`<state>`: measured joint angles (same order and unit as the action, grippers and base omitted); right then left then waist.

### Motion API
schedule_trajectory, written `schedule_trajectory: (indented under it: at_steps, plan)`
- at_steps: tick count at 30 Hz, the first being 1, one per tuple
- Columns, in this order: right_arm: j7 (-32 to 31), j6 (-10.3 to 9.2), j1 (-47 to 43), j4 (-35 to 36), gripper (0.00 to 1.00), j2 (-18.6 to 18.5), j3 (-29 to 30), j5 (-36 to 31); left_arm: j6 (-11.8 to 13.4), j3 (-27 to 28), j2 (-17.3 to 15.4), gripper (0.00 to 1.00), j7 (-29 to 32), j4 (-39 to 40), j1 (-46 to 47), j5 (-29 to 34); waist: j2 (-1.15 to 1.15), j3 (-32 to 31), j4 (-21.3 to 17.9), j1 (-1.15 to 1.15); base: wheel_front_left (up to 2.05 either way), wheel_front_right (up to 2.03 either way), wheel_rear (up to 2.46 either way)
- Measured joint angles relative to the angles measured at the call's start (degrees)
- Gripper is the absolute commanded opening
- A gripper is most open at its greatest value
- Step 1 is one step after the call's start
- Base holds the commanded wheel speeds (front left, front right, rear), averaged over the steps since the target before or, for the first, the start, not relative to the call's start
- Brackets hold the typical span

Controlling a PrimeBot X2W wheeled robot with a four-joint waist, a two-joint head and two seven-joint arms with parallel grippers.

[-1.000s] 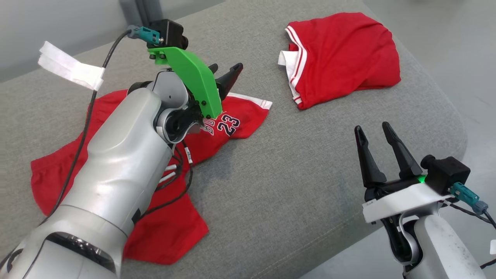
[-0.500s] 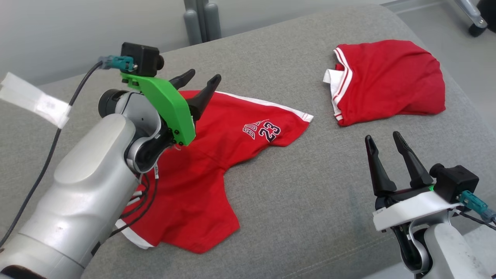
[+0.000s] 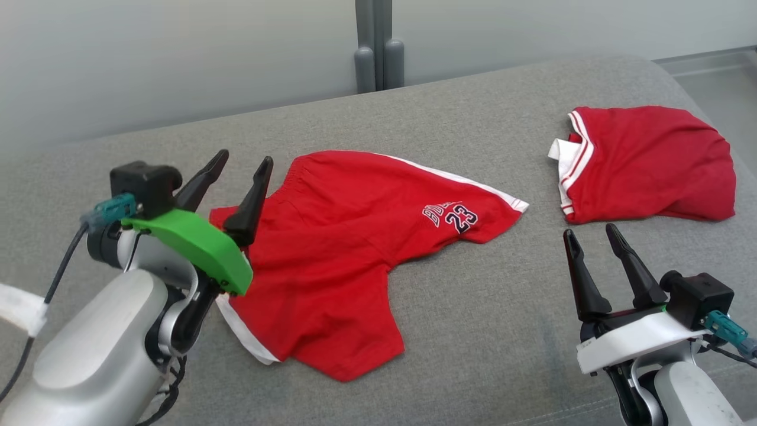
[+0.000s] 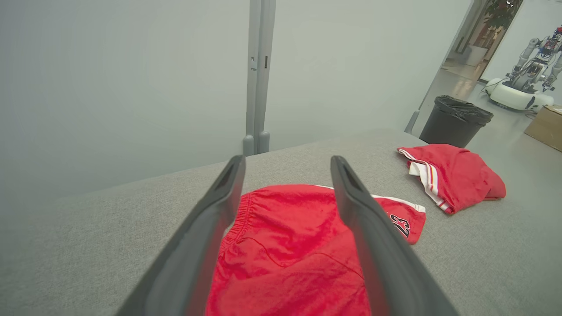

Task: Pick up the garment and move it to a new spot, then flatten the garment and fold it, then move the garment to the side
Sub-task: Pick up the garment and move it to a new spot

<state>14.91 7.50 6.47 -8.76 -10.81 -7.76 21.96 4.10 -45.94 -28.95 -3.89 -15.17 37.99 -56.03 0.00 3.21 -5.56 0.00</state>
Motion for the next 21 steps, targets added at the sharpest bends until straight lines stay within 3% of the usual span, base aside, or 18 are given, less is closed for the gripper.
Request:
schedule_trajectory:
  at_steps: [9,18,21]
  plan:
    - [0.0,0.0,-1.66,0.94,1.0,0.2,0.27,-0.01,10.67,4.83,-4.14,1.0,-9.34,13.52,-14.05,0.91,0.0,-1.8,2.46,0.0,0.0,0.0,0.0]
    - [-0.01,0.0,-3.25,1.78,1.0,0.26,1.22,-0.09,16.33,10.69,-3.04,1.0,-11.24,21.05,-25.06,9.03,0.0,-2.13,2.03,0.0,0.0,0.0,0.0]
    - [0.0,0.0,-4.19,2.04,1.0,0.3,1.38,-0.42,16.74,12.66,-2.26,1.0,-11.28,22.94,-28.04,11.99,0.0,-1.7,2.11,0.0,0.0,0.0,0.0]
